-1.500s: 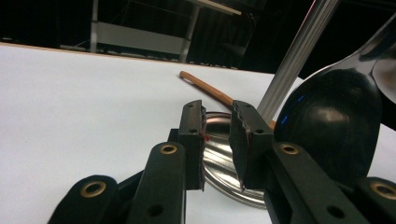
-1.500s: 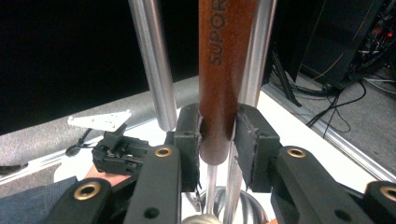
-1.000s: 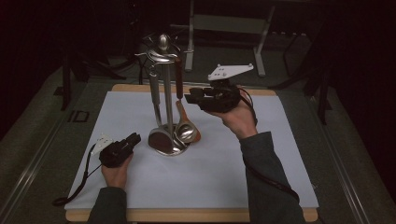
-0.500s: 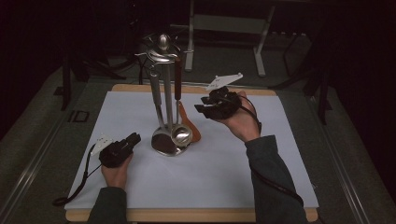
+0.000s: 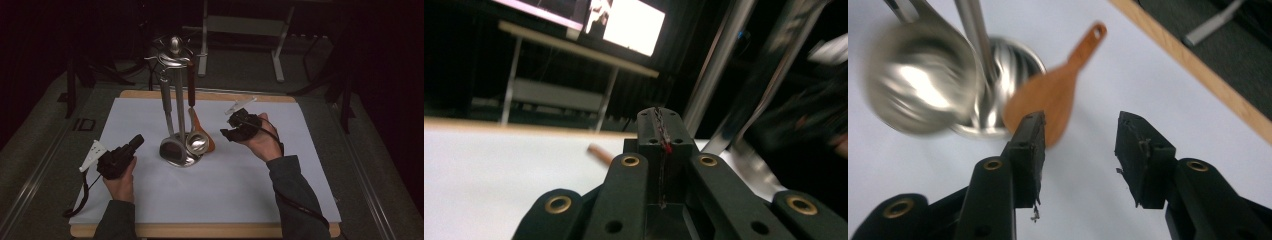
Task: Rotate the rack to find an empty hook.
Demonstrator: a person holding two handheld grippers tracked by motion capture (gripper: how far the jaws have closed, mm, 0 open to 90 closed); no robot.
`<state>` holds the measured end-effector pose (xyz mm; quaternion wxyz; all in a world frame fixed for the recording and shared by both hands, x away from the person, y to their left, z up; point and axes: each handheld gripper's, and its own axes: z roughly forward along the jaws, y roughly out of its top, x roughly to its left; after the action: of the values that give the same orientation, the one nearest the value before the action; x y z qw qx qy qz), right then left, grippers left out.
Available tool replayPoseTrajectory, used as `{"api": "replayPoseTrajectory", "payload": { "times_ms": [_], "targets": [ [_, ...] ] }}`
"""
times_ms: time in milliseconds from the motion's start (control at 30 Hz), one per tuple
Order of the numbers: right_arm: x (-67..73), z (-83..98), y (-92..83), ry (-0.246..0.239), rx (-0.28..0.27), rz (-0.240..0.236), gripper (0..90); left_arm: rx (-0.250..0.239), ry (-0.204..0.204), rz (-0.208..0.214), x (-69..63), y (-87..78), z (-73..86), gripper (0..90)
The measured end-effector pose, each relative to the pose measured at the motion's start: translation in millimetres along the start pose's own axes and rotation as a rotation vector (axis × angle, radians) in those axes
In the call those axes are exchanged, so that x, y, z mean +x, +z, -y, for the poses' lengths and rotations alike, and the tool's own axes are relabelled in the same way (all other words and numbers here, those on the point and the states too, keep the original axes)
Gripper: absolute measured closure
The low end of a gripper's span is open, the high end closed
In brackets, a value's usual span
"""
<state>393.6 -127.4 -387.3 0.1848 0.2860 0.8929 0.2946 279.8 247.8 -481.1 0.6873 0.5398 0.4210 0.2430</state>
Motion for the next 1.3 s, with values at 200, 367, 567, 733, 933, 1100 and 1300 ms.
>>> {"api": "replayPoseTrajectory", "payload": {
  "times_ms": [200, 367, 567, 733, 933, 1100, 1300],
  "targets": [
    [-3.9, 19.1, 15.0, 0.021, 0.046, 0.007, 53.6, -0.132, 0.01, 0.053, -23.6, -2.1, -40.7, 89.7],
    [-6.4, 32.3, 24.6, 0.043, 0.069, 0.004, 53.2, -0.207, 0.058, 0.097, -47.7, 4.0, -74.5, 89.7],
    [-9.4, 44.7, 32.6, 0.064, 0.088, -0.005, 52.8, -0.28, 0.105, 0.157, -83.5, 20.2, -111.4, 89.8],
    [-9.8, 48.9, 34.4, 0.074, 0.09, -0.009, 52.5, -0.306, 0.115, 0.179, -99.3, 35.9, -128.8, 89.8],
    [-11.1, 51.8, 34.5, 0.086, 0.087, -0.012, 52.2, -0.313, 0.149, 0.192, -116.4, 49.4, -142.3, 89.8],
    [-10.6, 53.8, 35.8, 0.09, 0.084, -0.016, 51.8, -0.296, 0.169, 0.178, -122.8, 61.4, -148.4, 89.8],
    [-10.5, 53.6, 36.5, 0.099, 0.079, -0.02, 51.6, -0.273, 0.178, 0.137, -122.5, 71.1, -150.4, 89.9]
  ]
}}
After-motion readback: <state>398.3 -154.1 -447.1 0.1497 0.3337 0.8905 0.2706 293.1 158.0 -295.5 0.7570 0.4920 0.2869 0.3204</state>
